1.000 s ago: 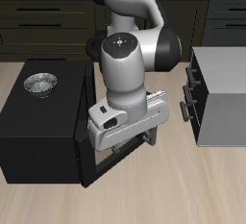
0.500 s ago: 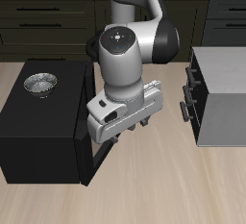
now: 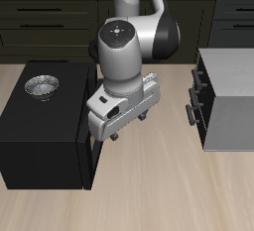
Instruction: Close the top and middle drawer of the white cabinet and close the microwave
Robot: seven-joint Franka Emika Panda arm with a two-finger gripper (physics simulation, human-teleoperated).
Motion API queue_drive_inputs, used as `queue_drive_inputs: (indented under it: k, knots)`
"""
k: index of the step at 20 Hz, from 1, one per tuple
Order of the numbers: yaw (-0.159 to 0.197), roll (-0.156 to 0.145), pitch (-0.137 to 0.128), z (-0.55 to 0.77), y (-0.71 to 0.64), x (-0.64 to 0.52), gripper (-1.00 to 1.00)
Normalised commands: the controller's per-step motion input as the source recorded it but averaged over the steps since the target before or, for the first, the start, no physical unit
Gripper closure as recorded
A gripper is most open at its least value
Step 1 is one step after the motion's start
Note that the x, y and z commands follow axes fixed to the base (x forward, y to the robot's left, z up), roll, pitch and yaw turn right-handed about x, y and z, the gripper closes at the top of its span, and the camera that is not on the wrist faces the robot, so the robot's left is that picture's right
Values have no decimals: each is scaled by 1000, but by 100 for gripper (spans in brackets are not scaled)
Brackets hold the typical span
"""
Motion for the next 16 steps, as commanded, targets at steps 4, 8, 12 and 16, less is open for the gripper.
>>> queue_drive_inputs:
  k: [4, 8, 12, 16]
  knots:
    - [95, -49, -1, -115, -314, -131, -100]
    - [117, -30, 1, -88, -386, -175, -100]
    - [84, -43, -2, -87, -378, -178, -100]
    - [134, -75, 32, -254, -596, -283, -100]
